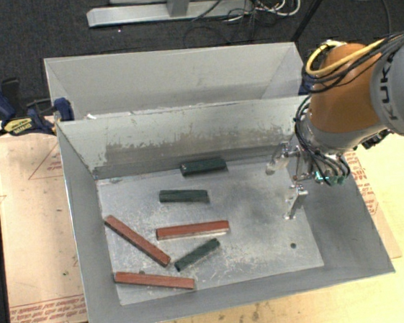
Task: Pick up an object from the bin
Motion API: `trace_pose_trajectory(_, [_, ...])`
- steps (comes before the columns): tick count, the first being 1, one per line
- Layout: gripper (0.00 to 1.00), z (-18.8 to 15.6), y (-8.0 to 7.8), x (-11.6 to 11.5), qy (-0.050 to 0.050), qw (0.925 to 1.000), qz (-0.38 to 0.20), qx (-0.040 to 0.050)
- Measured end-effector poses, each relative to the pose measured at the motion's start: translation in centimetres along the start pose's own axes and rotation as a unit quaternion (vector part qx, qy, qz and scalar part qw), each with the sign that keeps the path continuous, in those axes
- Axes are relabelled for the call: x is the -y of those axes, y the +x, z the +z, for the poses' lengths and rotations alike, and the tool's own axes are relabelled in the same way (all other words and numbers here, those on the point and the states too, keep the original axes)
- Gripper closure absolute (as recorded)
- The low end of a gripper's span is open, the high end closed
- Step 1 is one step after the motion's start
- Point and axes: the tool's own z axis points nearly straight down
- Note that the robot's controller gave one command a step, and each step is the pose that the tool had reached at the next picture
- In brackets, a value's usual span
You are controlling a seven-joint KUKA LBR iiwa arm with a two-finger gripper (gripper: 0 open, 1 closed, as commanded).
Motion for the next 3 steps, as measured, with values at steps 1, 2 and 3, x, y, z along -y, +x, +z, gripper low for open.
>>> trace_pose_trajectory(1, [0.00, -0.5, -0.2, 0.0, 0.001, 1.0000, -0.001, 0.0039])
trace_pose_trajectory(2, [0.00, 3.4, 0.2, -3.1, 0.002, 0.9998, 0.016, 0.0081])
trace_pose_trajectory(3, [0.00, 5.4, 1.1, -7.9, 0.001, 0.9982, 0.059, 0.0043])
